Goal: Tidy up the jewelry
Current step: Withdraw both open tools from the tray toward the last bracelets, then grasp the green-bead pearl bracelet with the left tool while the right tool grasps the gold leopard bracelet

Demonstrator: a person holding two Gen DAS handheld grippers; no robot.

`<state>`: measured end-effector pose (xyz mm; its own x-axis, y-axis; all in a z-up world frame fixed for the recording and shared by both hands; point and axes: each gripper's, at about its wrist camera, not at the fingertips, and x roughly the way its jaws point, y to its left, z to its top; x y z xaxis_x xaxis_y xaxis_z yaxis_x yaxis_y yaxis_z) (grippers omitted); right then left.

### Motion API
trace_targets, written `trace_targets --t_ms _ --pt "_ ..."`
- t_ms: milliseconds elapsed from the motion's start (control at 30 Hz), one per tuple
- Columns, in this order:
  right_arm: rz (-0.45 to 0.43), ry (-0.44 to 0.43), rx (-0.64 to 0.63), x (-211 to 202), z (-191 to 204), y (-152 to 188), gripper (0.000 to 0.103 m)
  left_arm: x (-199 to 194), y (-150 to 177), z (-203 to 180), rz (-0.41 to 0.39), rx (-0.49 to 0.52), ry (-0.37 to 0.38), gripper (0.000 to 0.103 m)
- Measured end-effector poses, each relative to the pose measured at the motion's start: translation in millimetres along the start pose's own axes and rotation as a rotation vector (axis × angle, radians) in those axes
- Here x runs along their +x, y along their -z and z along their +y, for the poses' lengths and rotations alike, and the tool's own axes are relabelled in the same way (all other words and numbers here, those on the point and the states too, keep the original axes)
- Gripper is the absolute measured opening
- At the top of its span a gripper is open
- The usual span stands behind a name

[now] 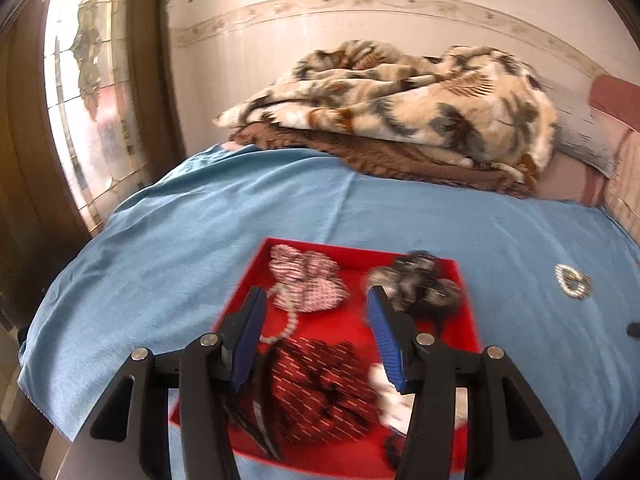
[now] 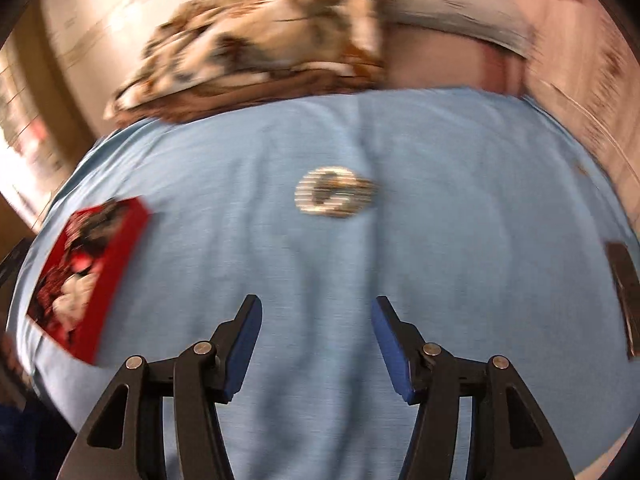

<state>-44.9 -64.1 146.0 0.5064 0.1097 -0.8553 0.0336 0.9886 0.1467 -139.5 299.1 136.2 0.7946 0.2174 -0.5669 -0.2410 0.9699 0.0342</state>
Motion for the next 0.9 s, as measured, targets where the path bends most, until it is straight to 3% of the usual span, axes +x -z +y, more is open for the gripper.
trace_targets --t_ms 200,300,400,567,633,700,833,900 --pt "-0.015 0.005 0.073 13.1 -41.5 -10.8 0.061 -36.4 -2.2 -47.7 -0.009 0.090 0.105 0.055" --pt "-0.028 -0.019 0.069 26.1 -42.5 -20.8 0.061 -43.2 -7.1 -77.0 0.009 0.119 0.176 0.057" --pt "-0.028 -0.056 0.062 44.9 -36.4 -36.5 0.053 -41.9 -10.3 -106.6 0.030 0.147 0.235 0.057" --pt "-0.012 -0.093 0.038 78.6 -21.8 -61.7 0.047 -24.3 -8.9 -146.9 0.093 0.170 0.276 0.057" --pt "0.006 -0.089 0.034 95.7 -19.6 -69.2 0.042 -16.0 -9.2 -156.8 0.116 0.163 0.285 0.057" --pt "0.038 -0.103 0.036 109.4 -22.0 -71.3 0.017 -4.4 -12.3 -166.3 0.142 0.151 0.292 0.057" --pt "0.041 -0.173 0.084 109.8 -38.5 -67.6 0.011 21.5 -18.8 -185.4 0.194 0.127 0.305 0.057" --pt "0.043 -0.156 0.094 104.0 -46.9 -64.3 0.003 36.3 -21.1 -195.9 0.227 0.115 0.312 0.057"
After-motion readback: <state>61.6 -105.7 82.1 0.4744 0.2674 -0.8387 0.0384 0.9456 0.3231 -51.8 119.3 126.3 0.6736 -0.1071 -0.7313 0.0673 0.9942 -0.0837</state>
